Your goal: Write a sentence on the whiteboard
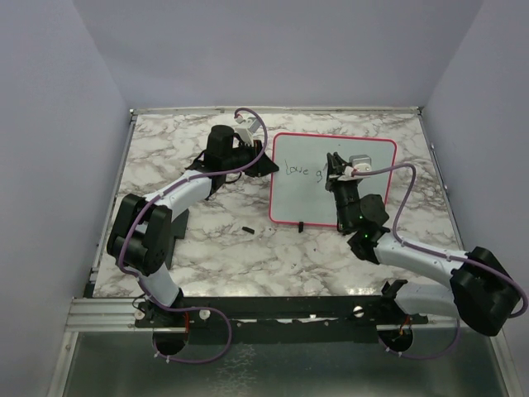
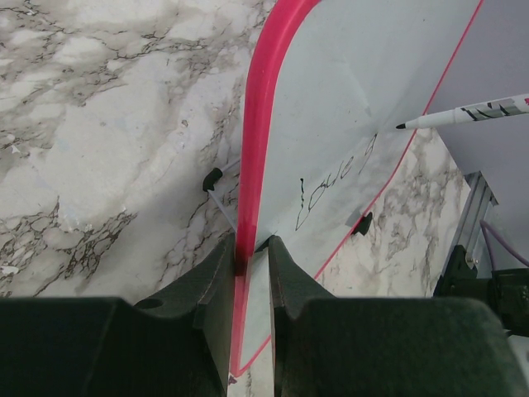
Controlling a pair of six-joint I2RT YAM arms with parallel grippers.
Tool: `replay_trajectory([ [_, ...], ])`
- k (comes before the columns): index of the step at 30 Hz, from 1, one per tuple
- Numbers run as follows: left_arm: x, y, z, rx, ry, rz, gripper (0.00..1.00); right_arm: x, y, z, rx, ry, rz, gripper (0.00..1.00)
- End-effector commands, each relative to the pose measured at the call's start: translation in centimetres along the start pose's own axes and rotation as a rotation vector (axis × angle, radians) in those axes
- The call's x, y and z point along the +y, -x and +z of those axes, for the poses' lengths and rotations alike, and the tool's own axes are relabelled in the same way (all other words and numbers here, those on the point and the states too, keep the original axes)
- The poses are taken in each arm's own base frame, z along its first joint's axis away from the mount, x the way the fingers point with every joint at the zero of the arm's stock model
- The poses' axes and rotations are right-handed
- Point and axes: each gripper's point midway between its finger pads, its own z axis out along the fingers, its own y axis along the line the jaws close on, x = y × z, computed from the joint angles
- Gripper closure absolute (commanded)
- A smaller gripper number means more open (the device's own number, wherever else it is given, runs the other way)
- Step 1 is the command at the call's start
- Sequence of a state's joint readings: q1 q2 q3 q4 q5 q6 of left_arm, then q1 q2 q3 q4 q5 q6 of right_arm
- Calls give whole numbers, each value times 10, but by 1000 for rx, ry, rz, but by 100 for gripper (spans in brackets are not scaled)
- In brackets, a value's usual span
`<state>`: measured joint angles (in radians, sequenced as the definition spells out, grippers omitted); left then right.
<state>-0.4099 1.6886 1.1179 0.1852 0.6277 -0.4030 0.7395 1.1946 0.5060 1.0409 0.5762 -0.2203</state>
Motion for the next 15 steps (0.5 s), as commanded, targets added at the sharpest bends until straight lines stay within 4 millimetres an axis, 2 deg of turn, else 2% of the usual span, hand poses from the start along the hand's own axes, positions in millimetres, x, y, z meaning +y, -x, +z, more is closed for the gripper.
replay_trajectory([
  [1,-6,10,-6,-25,3,17,94,-4,12,9,-36,-36,3,99],
  [15,-7,11,-7,-27,2,18,94,-9,0,12,-14,-63,-31,99],
])
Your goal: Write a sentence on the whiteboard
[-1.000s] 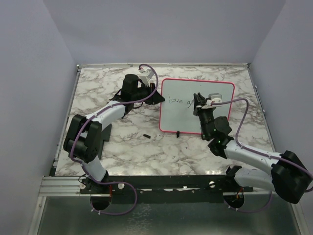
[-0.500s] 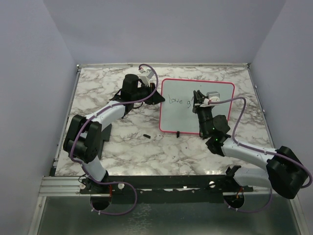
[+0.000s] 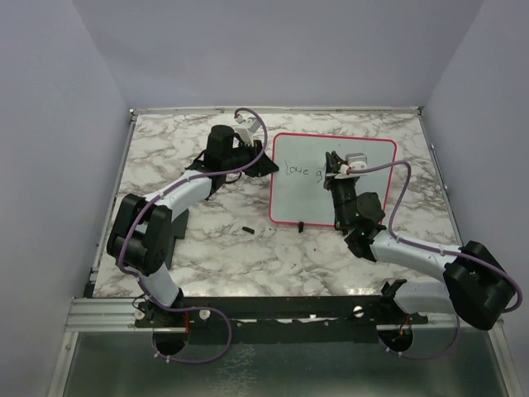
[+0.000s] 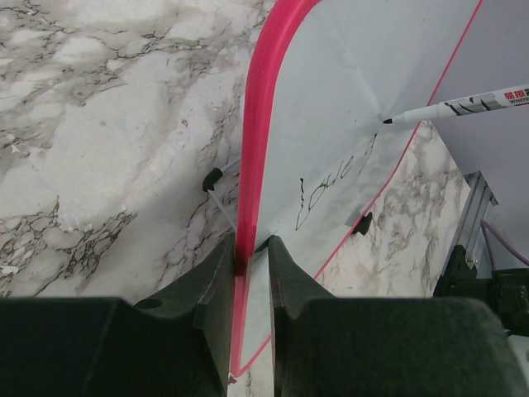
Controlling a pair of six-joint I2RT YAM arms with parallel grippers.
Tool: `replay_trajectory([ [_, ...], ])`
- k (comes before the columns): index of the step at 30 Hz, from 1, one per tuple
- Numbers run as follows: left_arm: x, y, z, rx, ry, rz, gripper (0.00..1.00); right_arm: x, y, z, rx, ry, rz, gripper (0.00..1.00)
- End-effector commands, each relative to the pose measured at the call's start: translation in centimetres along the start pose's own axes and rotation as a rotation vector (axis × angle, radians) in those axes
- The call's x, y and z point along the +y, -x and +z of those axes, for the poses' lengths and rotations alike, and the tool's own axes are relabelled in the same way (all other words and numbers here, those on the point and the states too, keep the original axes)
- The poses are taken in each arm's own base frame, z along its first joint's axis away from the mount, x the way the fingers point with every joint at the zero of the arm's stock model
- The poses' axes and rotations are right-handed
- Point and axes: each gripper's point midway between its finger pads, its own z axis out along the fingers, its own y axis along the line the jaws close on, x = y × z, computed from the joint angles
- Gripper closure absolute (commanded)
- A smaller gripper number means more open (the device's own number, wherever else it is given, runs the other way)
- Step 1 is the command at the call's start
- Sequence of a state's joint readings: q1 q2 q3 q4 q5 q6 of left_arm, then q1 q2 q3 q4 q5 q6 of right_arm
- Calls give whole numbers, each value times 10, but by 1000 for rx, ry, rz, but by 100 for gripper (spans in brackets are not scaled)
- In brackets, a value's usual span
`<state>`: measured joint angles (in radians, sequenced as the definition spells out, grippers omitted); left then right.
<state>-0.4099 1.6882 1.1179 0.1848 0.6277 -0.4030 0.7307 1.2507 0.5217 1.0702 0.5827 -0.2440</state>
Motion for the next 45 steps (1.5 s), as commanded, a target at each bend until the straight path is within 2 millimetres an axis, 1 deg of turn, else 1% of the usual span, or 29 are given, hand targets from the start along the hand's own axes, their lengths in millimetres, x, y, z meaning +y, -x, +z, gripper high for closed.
replay_trajectory([
  [1,-7,11,-7,-27,2,18,94,-11,7,4,-21,-52,4,99],
  [17,-8,12,-8,-30,1,21,94,-14,-18,-13,59,-44,27,99],
  [31,-8,13,-8,-32,1,23,94,-12,-24,-16,76,-31,19,99],
  [38,-8,12,-8,-31,2,21,94,-13,-23,-15,67,-40,22,99],
  [45,-8,12,-7,-30,3,21,94,-16,-9,-10,21,-60,43,99],
])
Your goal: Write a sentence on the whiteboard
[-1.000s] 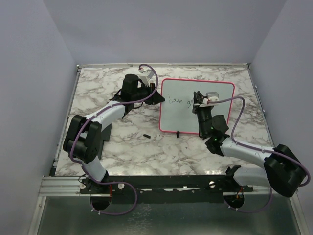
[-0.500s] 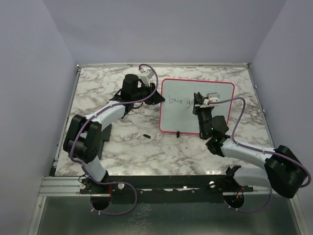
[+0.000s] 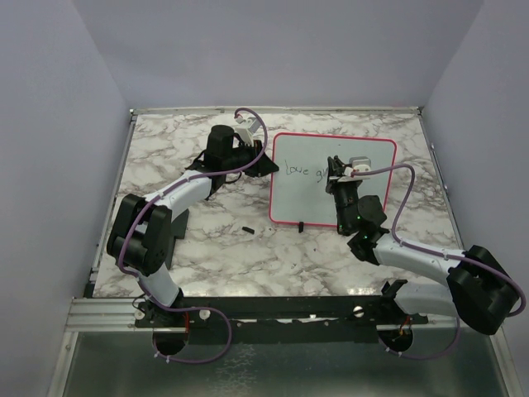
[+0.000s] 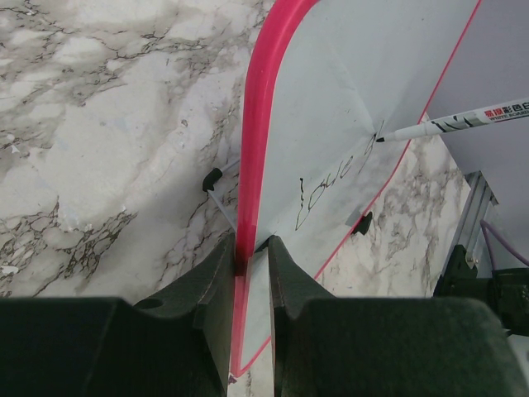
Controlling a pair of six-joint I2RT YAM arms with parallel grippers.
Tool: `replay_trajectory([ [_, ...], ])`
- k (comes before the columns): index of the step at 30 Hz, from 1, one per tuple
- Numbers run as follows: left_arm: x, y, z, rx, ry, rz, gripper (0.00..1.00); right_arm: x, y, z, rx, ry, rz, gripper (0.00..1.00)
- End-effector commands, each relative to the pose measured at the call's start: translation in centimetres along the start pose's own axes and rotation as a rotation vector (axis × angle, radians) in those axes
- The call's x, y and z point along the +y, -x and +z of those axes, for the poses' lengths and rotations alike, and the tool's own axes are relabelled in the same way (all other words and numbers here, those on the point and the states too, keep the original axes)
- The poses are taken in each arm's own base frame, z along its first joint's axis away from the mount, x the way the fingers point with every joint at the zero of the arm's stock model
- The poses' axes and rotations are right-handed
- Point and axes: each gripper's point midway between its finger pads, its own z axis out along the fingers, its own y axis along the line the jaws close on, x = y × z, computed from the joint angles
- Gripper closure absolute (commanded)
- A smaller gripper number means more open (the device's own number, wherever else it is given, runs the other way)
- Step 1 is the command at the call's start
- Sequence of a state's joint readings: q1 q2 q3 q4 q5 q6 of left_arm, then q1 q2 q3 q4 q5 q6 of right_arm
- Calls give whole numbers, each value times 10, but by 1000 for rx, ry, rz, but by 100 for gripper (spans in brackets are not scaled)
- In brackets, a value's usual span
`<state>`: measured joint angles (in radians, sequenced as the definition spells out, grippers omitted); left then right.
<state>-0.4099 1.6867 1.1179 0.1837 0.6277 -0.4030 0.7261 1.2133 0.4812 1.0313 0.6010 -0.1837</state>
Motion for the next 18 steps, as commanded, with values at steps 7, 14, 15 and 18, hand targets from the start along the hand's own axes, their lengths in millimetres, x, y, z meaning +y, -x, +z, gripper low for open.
replay_trajectory([
  [7,-8,11,-8,-31,4,21,94,-13,14,3,-55,-66,1,99],
  [14,-7,12,-8,-31,3,21,94,-13,19,5,-67,-72,-3,99],
  [15,-7,12,-8,-31,2,22,94,-14,19,5,-67,-73,-3,99],
  [18,-8,12,-8,-32,1,22,94,-11,19,4,-70,-58,3,99],
])
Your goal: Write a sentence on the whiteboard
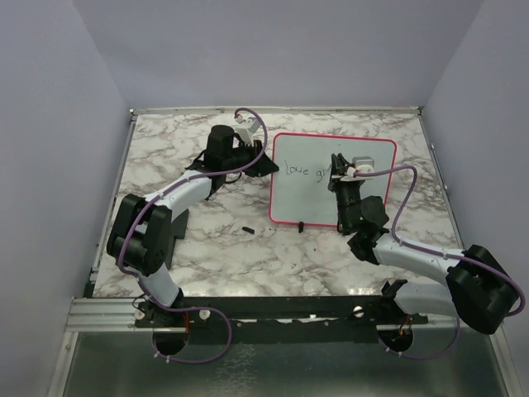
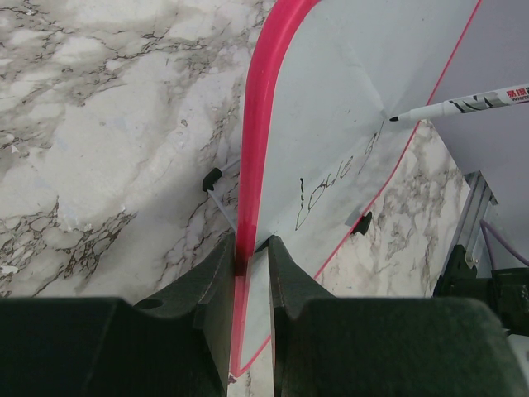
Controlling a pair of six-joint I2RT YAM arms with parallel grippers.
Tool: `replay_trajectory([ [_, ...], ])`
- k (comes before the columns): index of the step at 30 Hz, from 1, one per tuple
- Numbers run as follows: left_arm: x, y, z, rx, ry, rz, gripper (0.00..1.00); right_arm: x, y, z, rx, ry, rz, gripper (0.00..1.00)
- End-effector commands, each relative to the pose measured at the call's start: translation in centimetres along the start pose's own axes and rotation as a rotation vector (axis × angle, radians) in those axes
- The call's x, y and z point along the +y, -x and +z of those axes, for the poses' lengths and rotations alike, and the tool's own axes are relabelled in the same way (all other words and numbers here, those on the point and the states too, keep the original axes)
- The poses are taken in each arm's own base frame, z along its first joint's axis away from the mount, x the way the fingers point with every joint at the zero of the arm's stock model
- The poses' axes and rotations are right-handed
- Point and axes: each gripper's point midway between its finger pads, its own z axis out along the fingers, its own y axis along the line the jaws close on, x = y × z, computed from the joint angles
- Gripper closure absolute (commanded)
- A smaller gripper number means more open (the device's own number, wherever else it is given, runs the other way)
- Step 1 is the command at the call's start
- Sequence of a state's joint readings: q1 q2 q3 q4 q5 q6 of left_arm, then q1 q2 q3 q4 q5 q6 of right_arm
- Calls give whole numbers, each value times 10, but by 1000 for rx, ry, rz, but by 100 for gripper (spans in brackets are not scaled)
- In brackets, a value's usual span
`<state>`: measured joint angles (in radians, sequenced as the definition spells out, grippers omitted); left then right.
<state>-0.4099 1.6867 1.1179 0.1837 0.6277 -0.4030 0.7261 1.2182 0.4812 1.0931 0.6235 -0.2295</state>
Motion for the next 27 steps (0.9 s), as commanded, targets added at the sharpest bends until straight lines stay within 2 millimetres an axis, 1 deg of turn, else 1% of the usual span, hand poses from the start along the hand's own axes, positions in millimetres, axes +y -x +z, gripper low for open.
replay_trajectory([
  [1,-8,12,-8,-32,1,23,94,-4,9,2,-29,-19,23,99],
  [6,-7,12,-8,-30,3,20,94,-4,12,1,-31,-17,31,99],
  [10,-8,12,-8,-30,1,21,94,1,11,0,-21,12,37,99],
  [18,-8,11,-7,-29,0,21,94,10,0,-2,15,64,27,99],
  [27,-8,11,-7,-28,0,21,94,7,-9,-2,28,38,13,99],
])
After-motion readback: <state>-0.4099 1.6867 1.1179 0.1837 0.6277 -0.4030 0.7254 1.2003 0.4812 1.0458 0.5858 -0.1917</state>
